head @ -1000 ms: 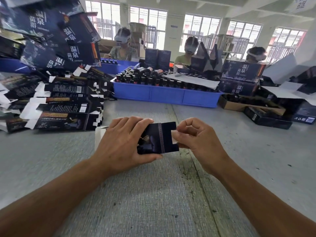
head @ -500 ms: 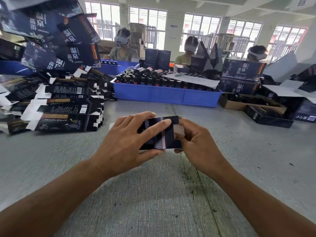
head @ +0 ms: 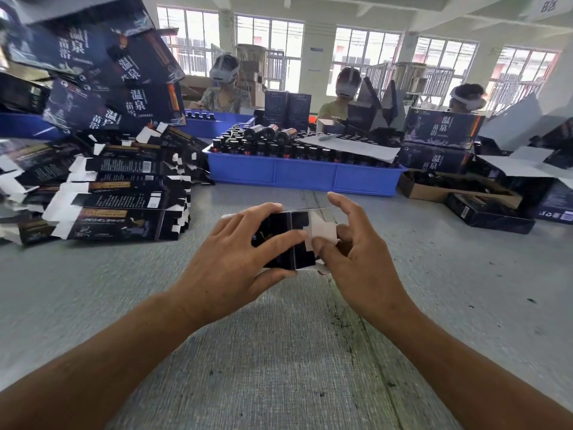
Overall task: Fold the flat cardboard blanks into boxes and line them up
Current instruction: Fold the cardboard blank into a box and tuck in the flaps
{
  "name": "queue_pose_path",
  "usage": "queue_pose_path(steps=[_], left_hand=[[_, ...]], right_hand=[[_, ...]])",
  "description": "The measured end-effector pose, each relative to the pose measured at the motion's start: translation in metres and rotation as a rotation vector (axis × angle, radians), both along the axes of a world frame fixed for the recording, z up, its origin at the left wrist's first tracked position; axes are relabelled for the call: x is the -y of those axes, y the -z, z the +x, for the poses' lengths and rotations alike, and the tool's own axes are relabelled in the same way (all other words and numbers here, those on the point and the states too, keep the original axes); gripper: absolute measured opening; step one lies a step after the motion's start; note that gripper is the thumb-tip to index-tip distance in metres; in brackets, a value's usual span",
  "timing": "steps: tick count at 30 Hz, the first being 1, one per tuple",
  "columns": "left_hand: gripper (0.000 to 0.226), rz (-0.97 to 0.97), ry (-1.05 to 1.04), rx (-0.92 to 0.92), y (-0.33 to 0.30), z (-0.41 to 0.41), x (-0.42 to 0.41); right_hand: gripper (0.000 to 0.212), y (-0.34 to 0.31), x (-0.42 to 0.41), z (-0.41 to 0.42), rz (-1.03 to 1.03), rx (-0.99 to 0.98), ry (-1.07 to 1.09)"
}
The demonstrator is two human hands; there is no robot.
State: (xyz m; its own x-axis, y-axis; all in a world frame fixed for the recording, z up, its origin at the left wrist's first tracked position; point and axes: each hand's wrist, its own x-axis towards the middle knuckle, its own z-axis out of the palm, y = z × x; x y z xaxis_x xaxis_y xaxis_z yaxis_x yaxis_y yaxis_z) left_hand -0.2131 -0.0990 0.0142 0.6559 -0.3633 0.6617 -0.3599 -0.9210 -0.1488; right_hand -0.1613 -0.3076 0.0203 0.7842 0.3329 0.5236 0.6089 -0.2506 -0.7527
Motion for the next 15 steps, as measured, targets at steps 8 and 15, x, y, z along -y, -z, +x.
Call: queue_pose_path(steps=[8,15], left_hand=[[0.055,-0.061,0.046,0.010,0.0031,0.0024,-0.0016],[0.053,-0.047,0.048,0.004,0.0020,0.0000,0.0016]], right_hand=[[0.038,-0.0004,-0.0004,-0.0031,-0.105,0.153,0.026],[0.037,-0.0045,0.0004,-0.0057,-0.160,0.171,0.045]])
